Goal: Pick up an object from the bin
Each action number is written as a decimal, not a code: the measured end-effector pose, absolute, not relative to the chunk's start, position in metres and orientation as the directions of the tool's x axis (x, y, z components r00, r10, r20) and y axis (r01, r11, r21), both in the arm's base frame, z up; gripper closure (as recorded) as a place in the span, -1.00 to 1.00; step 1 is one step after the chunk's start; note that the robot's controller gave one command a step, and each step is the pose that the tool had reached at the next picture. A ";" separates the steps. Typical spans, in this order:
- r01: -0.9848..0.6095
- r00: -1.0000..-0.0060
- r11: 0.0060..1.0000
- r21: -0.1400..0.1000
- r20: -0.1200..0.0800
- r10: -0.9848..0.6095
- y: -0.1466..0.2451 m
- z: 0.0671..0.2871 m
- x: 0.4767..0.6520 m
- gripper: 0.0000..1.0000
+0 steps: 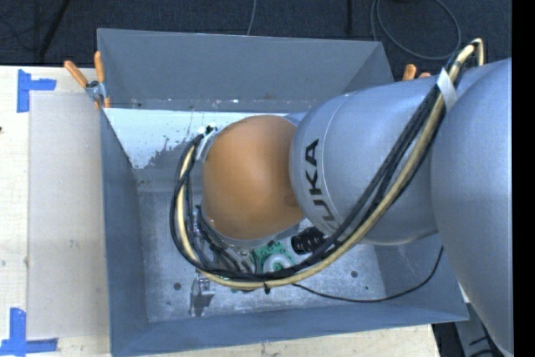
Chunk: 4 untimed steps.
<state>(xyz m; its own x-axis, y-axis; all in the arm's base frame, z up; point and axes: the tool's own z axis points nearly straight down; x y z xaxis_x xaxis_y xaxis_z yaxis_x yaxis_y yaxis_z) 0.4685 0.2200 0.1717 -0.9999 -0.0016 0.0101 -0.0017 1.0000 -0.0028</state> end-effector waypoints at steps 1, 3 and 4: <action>-0.281 -0.959 0.960 0.002 -0.027 -0.281 0.157 0.073 0.480 -1.00; -0.429 -0.903 0.903 0.001 -0.001 -0.429 0.059 0.100 0.528 -1.00; -0.681 -0.732 0.732 0.005 -0.005 -0.681 0.052 0.076 0.548 -1.00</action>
Offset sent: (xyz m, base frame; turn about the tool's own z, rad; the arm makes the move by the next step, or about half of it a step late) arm 0.0040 -0.0640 -0.1017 -0.2896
